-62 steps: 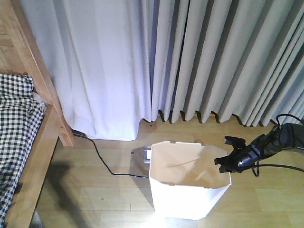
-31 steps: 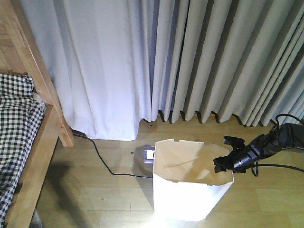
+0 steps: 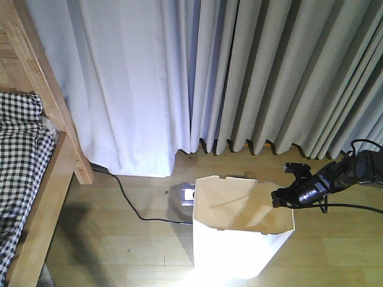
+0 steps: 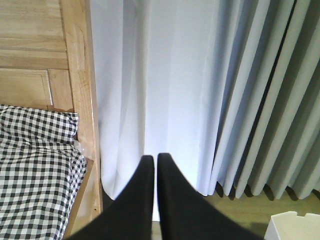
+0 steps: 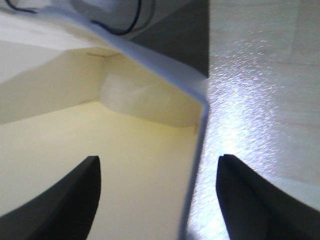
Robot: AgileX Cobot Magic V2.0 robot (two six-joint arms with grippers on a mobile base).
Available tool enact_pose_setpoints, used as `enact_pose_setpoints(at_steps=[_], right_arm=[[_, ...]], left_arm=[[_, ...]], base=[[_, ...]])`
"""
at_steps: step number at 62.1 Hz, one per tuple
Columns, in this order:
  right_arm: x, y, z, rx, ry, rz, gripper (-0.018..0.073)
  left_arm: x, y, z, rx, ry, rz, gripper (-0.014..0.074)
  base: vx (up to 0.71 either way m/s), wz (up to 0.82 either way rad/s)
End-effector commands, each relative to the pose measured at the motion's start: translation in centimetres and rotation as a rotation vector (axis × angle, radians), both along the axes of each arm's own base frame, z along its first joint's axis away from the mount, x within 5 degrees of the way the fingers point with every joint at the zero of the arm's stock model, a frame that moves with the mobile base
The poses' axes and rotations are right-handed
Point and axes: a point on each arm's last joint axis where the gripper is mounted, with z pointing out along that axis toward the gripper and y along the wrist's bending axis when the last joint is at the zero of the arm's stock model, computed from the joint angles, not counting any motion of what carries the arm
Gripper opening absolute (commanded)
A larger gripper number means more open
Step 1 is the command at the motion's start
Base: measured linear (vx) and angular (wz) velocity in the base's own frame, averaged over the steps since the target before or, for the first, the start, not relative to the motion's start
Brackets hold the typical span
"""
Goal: Move trash bin to bedside with robot
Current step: 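Open the right gripper to release the bin rim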
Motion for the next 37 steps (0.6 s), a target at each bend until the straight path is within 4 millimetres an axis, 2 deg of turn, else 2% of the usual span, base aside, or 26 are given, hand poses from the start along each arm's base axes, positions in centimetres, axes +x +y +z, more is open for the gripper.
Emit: enact_pose_setpoints(at_steps=[1, 7, 17, 29, 37], right_arm=[[2.4, -0.3, 3.5, 0.013, -0.065, 0.037, 0.0487], [2.9, -0.5, 4.3, 0.006, -0.071, -0.009, 0.0487], [3.3, -0.7, 6.8, -0.008, -0.063, 0.012, 0.0487], [0.6, -1.9, 11.3, -0.219, -0.165, -0.082, 0.0487], [-1.4, -2.1, 16.0, -0.319, -0.233, -0.072, 0.0487]], left_arm=[[0.0, 0.0, 0.3, -0.01, -0.072, 0.004, -0.0006], [0.0, 0.0, 0.3, -0.01, -0.072, 0.004, -0.0006], [0.0, 0.0, 0.3, -0.01, -0.072, 0.004, -0.0006], [0.0, 0.0, 0.3, -0.01, -0.072, 0.004, -0.0006], [0.0, 0.0, 0.3, -0.01, -0.072, 0.004, -0.0006]], base=[[0.0, 0.0], [0.0, 0.0], [0.0, 0.0], [0.0, 0.0], [0.0, 0.0]])
